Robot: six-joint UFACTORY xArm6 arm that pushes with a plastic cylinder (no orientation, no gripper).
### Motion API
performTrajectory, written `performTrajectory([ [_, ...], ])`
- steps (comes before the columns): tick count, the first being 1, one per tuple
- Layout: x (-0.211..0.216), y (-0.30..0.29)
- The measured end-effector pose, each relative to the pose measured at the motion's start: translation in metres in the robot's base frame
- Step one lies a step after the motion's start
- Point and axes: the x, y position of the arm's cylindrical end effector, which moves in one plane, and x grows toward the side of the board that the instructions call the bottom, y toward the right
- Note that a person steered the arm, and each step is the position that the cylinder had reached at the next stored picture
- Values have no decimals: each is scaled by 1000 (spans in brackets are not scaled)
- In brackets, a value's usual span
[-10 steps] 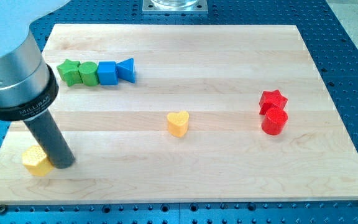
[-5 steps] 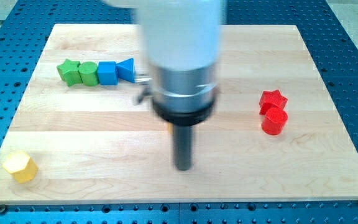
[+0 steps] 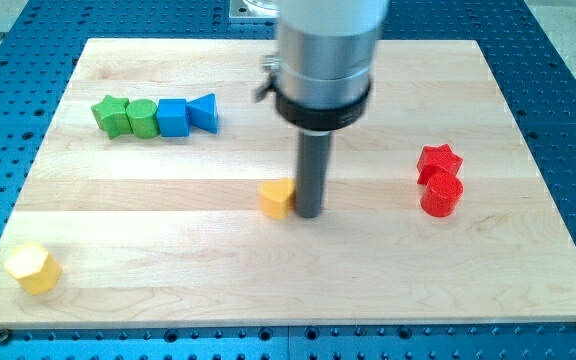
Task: Push the heart into the hexagon
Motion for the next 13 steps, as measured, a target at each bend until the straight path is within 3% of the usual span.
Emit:
performTrajectory([
  [2,13,-92],
  [3,12,-89],
  [4,11,-25],
  [5,-20,3],
  [7,-28,-109],
  [9,-28,-114],
  [11,-9,-178],
  [13,-5,-192],
])
